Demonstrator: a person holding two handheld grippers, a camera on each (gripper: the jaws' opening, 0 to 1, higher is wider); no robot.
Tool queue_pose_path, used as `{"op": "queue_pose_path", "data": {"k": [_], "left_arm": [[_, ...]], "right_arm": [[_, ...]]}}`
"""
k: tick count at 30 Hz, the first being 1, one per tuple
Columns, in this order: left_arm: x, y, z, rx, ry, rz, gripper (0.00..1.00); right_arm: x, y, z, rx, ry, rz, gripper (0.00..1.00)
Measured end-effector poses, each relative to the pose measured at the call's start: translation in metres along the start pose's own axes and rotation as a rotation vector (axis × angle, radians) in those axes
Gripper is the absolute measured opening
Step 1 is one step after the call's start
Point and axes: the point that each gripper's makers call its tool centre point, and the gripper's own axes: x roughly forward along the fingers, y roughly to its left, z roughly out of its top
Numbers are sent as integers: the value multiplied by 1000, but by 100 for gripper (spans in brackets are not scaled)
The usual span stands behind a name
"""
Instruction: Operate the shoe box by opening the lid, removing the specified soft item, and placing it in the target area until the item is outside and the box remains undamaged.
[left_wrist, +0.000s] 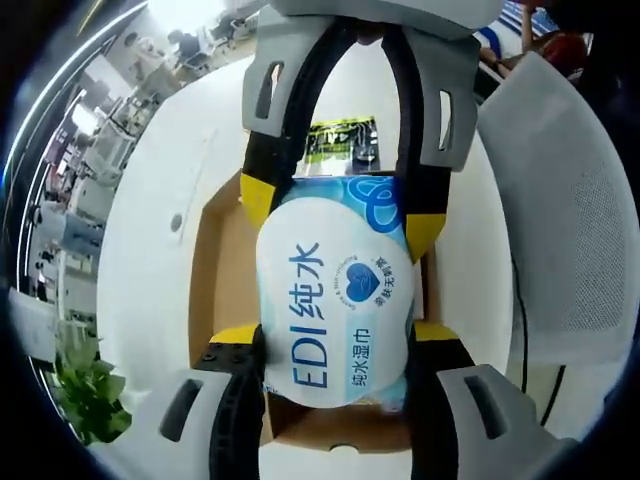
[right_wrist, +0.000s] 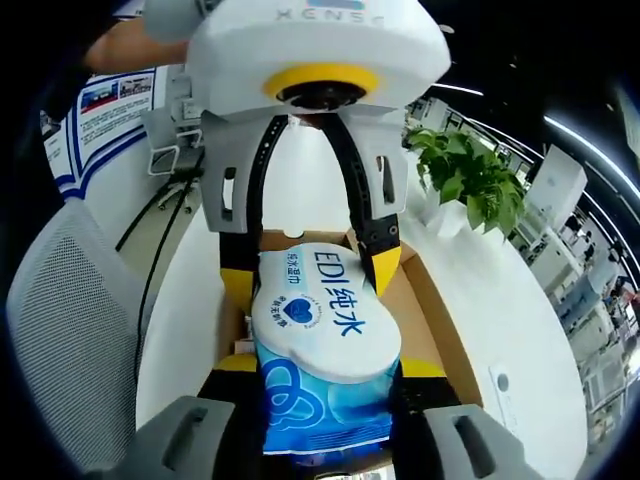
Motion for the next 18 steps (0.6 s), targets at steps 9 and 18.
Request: {"op": "queue_pose_path", "data": {"k": [9, 18], "left_arm": [[5, -3, 25, 18, -11, -11, 55], [9, -5, 49, 39, -24, -24, 55]], "right_arm": [[-20, -2, -15, 12, 1, -16, 44], [-40, -4, -31, 33, -3, -32, 44]]}}
